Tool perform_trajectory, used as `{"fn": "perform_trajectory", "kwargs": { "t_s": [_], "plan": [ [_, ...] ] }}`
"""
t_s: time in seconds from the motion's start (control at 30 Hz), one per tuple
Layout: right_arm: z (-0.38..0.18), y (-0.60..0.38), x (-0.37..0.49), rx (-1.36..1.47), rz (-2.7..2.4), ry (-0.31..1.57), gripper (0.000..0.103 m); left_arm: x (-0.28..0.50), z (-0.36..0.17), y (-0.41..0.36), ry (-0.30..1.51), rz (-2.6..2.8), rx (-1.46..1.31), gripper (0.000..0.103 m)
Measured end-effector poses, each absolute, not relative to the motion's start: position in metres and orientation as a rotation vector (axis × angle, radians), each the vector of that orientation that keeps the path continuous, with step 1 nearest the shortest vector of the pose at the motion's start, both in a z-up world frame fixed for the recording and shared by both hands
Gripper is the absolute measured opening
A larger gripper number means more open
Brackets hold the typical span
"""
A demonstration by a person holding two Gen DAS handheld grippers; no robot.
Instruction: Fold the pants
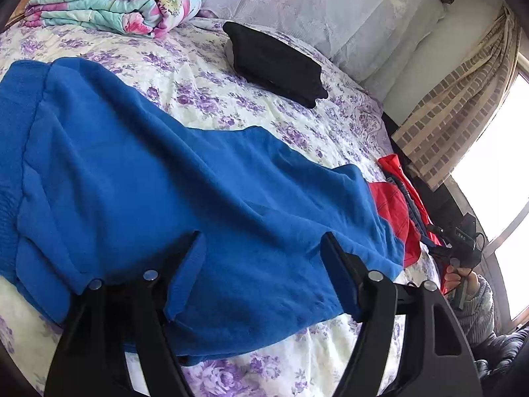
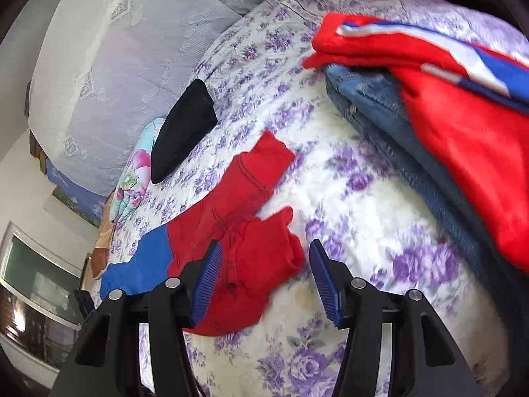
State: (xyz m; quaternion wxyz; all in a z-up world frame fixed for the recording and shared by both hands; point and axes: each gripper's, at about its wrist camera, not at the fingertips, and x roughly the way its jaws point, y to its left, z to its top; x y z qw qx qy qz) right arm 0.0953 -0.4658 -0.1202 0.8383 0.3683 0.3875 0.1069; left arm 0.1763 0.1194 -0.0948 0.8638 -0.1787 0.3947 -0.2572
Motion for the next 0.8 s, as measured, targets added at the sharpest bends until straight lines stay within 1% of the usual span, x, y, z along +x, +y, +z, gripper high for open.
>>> {"fn": "perform_trajectory", "kwargs": {
  "t_s": [0.03, 0.07, 0.1, 0.13, 0.17, 0.27, 0.33, 0.4, 0.43, 0.5, 0.53, 0.57, 0.63, 0.7, 0.8],
  "plan": [
    [-0.126, -0.463, 0.097, 0.794, 0.237, 0.827, 0.052, 0.176, -0.095, 0.12, 0.825, -0.541, -0.371, 0.071],
    [-0.129, -0.459, 0.097, 0.802, 0.244, 0.828, 0.045, 0.176, -0.095, 0.12, 0.824, -0.543, -0.37, 0.072],
    [-0.133, -0.457, 0.1, 0.809, 0.252, 0.828, 0.039, 0.176, -0.096, 0.12, 0.823, -0.543, -0.37, 0.072],
    [-0.134, -0.458, 0.103, 0.817, 0.263, 0.819, 0.029, 0.175, -0.096, 0.12, 0.822, -0.544, -0.369, 0.072],
    [-0.134, -0.456, 0.106, 0.811, 0.265, 0.807, 0.015, 0.176, -0.096, 0.12, 0.823, -0.544, -0.368, 0.072],
    [-0.121, -0.46, 0.109, 0.766, 0.247, 0.753, 0.007, 0.174, -0.096, 0.119, 0.822, -0.54, -0.36, 0.072],
    [-0.113, -0.469, 0.11, 0.693, 0.196, 0.75, 0.007, 0.173, -0.096, 0.119, 0.819, -0.539, -0.358, 0.073],
    [-0.124, -0.474, 0.114, 0.652, 0.173, 0.837, 0.007, 0.172, -0.097, 0.118, 0.816, -0.539, -0.354, 0.073],
    [-0.131, -0.476, 0.112, 0.655, 0.164, 0.861, 0.01, 0.172, -0.097, 0.118, 0.815, -0.539, -0.351, 0.074],
    [-0.126, -0.478, 0.105, 0.678, 0.14, 0.843, 0.014, 0.172, -0.097, 0.116, 0.814, -0.541, -0.344, 0.076],
    [-0.116, -0.48, 0.101, 0.676, 0.112, 0.795, 0.02, 0.172, -0.097, 0.116, 0.813, -0.542, -0.341, 0.076],
    [-0.105, -0.481, 0.097, 0.668, 0.101, 0.737, 0.023, 0.172, -0.097, 0.115, 0.813, -0.542, -0.338, 0.077],
    [-0.086, -0.478, 0.106, 0.659, 0.152, 0.683, 0.025, 0.173, -0.097, 0.114, 0.814, -0.542, -0.333, 0.078],
    [-0.082, -0.475, 0.124, 0.707, 0.213, 0.697, 0.025, 0.172, -0.097, 0.114, 0.812, -0.543, -0.33, 0.078],
    [-0.091, -0.47, 0.158, 0.759, 0.229, 0.749, 0.025, 0.171, -0.097, 0.114, 0.804, -0.542, -0.332, 0.079]
  ]
}}
